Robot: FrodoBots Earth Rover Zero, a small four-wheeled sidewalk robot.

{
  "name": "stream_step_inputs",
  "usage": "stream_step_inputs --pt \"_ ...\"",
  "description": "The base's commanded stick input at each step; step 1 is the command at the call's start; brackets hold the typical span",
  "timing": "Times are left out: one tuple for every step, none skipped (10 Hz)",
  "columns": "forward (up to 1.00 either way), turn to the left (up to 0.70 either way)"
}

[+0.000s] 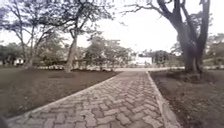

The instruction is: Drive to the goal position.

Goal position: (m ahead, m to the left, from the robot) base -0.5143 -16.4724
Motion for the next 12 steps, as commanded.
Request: stream_step_inputs --pt "0.70 0.00" --pt "0.70 0.00" --pt "0.70 0.00" --pt "0.70 0.00" --pt "0.70 0.00" --pt "0.70 0.00" --pt "0.70 0.00" --pt "0.70 0.00" --pt "0.70 0.00" --pt "0.70 -0.13" --pt "0.70 -0.29" --pt "0.70 -0.35"
